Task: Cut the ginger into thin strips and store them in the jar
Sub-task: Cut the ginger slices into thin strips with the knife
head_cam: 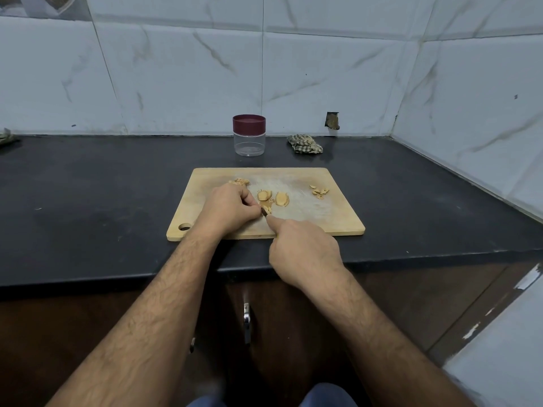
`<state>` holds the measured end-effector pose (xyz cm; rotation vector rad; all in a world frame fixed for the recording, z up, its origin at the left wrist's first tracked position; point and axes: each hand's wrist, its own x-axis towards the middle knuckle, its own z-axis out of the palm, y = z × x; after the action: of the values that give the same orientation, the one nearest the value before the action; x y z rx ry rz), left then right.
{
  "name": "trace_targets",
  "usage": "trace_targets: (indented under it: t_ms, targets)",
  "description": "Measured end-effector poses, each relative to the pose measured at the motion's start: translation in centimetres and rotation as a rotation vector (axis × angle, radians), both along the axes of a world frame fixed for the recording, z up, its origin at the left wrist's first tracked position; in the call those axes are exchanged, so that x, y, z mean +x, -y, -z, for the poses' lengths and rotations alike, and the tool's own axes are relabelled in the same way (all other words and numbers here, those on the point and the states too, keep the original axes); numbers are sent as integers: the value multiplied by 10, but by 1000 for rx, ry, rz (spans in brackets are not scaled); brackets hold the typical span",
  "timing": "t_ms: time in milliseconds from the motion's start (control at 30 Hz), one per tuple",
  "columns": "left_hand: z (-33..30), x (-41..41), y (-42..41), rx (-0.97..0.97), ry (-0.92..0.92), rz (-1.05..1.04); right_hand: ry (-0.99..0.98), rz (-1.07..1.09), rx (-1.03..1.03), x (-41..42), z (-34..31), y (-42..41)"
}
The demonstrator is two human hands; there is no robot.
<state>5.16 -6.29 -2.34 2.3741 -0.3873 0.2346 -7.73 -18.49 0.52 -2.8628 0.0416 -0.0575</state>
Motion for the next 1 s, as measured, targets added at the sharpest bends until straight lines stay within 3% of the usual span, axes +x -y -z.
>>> trace_targets:
  t_ms: [633,1000]
  targets:
    - [-1,-3,5,69,37,-30,-64,5,1,-6,-9,6]
    - [1,-5,-1,1,26,21,-181,8,293,-3,-20,19]
